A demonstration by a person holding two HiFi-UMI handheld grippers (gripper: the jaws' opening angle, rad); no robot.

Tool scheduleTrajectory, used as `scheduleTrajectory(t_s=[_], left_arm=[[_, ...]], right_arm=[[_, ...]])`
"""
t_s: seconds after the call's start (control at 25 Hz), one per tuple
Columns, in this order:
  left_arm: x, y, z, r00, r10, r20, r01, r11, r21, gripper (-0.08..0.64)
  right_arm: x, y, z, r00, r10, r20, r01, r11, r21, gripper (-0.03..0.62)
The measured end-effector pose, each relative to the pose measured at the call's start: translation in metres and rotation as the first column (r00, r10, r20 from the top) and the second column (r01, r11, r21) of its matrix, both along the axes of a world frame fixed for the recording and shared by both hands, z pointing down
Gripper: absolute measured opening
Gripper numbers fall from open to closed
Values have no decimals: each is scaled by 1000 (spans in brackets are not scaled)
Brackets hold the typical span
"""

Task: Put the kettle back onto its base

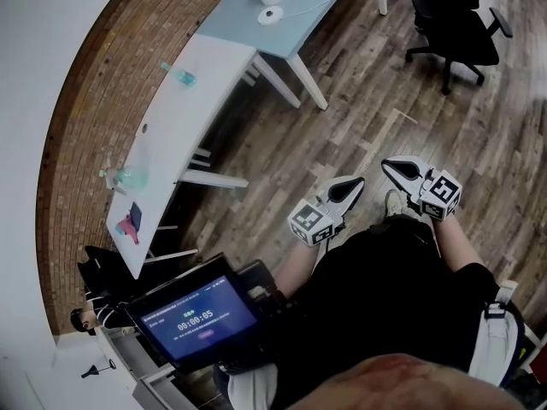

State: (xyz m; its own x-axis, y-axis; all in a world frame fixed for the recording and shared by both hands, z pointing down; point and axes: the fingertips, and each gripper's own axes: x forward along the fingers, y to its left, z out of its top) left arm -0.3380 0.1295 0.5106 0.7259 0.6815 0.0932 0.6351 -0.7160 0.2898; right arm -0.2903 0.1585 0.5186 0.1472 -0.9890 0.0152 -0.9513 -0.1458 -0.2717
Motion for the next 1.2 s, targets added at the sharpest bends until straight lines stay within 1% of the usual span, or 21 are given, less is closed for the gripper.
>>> scheduleTrajectory(t_s=[0.08, 0.24, 0.4, 0.56, 0.64, 0.84, 1.0, 1.2], left_arm=[[18, 2, -2, 1000, -15, 0, 15, 1000, -9, 3], [52, 5, -3, 999, -47, 0, 47, 999, -16, 2], [83, 8, -4, 998, -69, -6, 68, 998, -11, 2], [111, 14, -4, 997, -80, -12, 80, 997, -7, 2], [124, 16, -5, 996, -86, -15, 86, 996, -2, 2], [144, 21, -4, 995, -99, -22, 99, 995, 6, 3], [153, 26, -3, 995, -102, -16, 102, 995, 5, 2], [160, 32, 1, 995, -96, -4, 96, 995, 11, 3]], right_arm=[[19, 3, -3, 1000, -6, -7, 6, 1000, -2, 3], [51, 7, -10, 999, -30, 23, 30, 999, 28, 3], [80, 12, -6, 998, -57, -9, 57, 998, -17, 3], [105, 16, -6, 997, -79, -3, 79, 997, -2, 3], [116, 18, -3, 997, -81, -5, 81, 997, -10, 3], [136, 25, -1, 996, -92, -9, 92, 996, -3, 3], [147, 32, 3, 996, -89, -14, 89, 996, -17, 3], [154, 41, 7, 997, -75, 3, 75, 997, -10, 3]])
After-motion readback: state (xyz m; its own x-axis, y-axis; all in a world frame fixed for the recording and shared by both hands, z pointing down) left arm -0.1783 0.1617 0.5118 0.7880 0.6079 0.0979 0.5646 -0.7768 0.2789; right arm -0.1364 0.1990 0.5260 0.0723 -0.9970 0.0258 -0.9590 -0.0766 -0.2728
